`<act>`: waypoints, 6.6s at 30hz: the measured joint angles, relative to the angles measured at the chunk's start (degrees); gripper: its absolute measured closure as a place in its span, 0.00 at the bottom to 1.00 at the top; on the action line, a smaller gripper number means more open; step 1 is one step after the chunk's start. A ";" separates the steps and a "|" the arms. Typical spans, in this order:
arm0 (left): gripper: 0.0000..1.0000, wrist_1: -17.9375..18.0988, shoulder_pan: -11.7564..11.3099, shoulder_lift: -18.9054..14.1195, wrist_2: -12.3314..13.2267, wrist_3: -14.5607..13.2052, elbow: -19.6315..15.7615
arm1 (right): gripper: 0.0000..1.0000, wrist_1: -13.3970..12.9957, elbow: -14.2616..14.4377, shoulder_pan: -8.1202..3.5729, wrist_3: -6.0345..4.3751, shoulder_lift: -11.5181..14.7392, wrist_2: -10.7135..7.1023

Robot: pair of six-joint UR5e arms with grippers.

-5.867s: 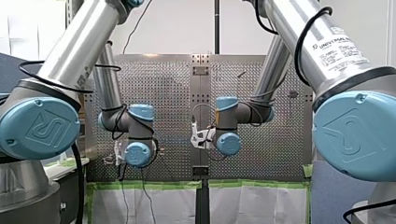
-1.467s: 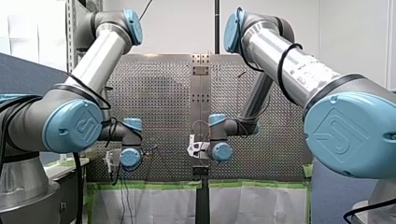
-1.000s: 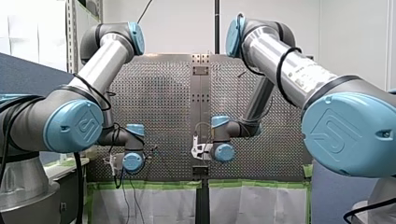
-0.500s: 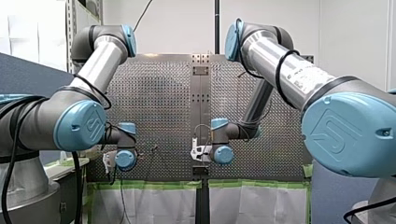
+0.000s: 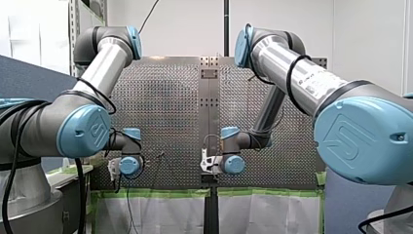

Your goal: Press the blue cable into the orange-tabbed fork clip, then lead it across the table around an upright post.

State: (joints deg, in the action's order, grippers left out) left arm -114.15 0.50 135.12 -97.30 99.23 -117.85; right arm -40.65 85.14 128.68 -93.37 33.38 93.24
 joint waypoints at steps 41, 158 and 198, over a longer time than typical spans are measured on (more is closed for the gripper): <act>0.97 -7.43 -0.32 0.04 2.43 0.19 7.26 | 1.00 4.48 -6.04 -5.60 -0.22 -1.61 -0.06; 0.00 -2.46 3.88 -5.65 7.12 -1.80 -8.18 | 1.00 6.19 -6.25 -4.88 0.01 -1.84 -0.14; 0.00 0.75 6.90 -5.92 5.50 -3.79 -8.08 | 1.00 5.87 -6.25 -5.01 -0.03 -1.95 -0.18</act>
State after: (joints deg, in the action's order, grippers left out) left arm -113.39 7.40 129.20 -91.80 95.44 -125.93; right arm -34.78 78.89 123.68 -93.40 31.43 93.06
